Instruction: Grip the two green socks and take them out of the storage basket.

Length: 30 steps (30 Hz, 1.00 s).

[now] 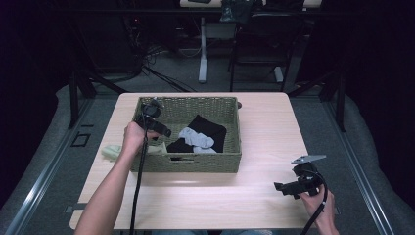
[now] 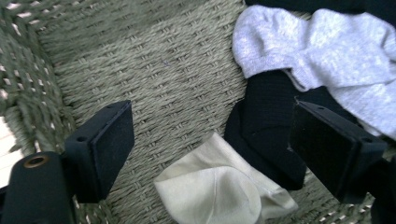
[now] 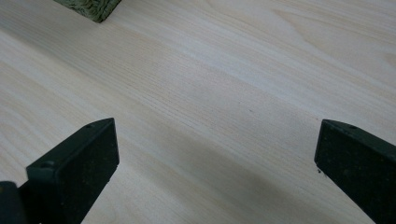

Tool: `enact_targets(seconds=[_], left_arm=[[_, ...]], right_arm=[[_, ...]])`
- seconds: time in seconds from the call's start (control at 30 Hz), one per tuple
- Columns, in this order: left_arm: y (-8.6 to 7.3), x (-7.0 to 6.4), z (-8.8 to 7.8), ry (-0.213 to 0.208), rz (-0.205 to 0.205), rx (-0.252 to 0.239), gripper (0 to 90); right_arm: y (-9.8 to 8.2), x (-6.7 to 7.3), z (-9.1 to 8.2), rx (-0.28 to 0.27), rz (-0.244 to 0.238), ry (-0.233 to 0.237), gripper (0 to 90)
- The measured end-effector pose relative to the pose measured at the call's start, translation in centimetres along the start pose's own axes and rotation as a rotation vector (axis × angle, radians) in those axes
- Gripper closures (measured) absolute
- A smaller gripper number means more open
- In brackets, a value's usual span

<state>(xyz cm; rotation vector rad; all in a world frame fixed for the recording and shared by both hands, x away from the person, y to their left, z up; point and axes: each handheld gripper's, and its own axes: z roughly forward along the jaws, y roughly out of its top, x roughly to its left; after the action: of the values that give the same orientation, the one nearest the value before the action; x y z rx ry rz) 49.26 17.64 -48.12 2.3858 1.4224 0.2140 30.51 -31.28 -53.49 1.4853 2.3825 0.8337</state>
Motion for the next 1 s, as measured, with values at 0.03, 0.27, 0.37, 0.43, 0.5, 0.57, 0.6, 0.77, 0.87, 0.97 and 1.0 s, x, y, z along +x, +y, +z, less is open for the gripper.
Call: enact_targets(seconds=[0.03,0.27,0.37,0.43,0.5,0.57,0.6,0.77,0.87,0.97,1.0], left_arm=[[0.0,0.0,0.3,-0.003,-0.005,0.004,16.2],[0.3,0.4,2.0,-0.02,-0.012,0.062,24.8],[0.3,0.7,2.5,-0.036,-0.012,0.094,29.1],[0.3,0.9,2.8,-0.046,-0.017,0.116,31.8],[0.3,0.9,2.9,-0.058,-0.017,0.127,34.0],[0.3,0.8,3.1,-0.059,-0.004,0.148,36.6],[0.3,0.7,3.2,-0.064,-0.005,0.152,37.7],[0.4,0.7,4.1,-0.079,0.003,0.21,47.6],[0.5,0.6,4.5,-0.086,0.0,0.235,58.0],[0.5,0.5,4.7,-0.089,0.006,0.252,70.7],[0.5,0.5,4.7,-0.08,0.006,0.258,75.1]], right_arm=[[0.0,0.0,0.0,-0.002,-0.001,0.0,0.0],[0.0,0.0,0.0,0.0,0.0,-0.003,0.0],[0.0,0.0,-0.1,-0.004,0.0,-0.005,0.0],[0.0,0.0,-0.1,-0.004,-0.001,-0.005,0.0],[-0.1,0.0,-0.3,-0.006,-0.001,-0.004,0.0],[-0.1,0.0,-0.3,-0.013,0.002,-0.007,0.0],[-0.1,0.0,-0.4,-0.014,0.005,-0.006,0.0],[-0.1,0.0,-0.4,-0.015,0.001,-0.004,0.0],[0.0,0.1,-0.4,-0.015,-0.001,-0.003,0.0],[0.0,0.1,-0.4,-0.018,-0.001,-0.003,0.0],[0.0,0.1,-0.4,-0.019,0.001,-0.004,0.0]])
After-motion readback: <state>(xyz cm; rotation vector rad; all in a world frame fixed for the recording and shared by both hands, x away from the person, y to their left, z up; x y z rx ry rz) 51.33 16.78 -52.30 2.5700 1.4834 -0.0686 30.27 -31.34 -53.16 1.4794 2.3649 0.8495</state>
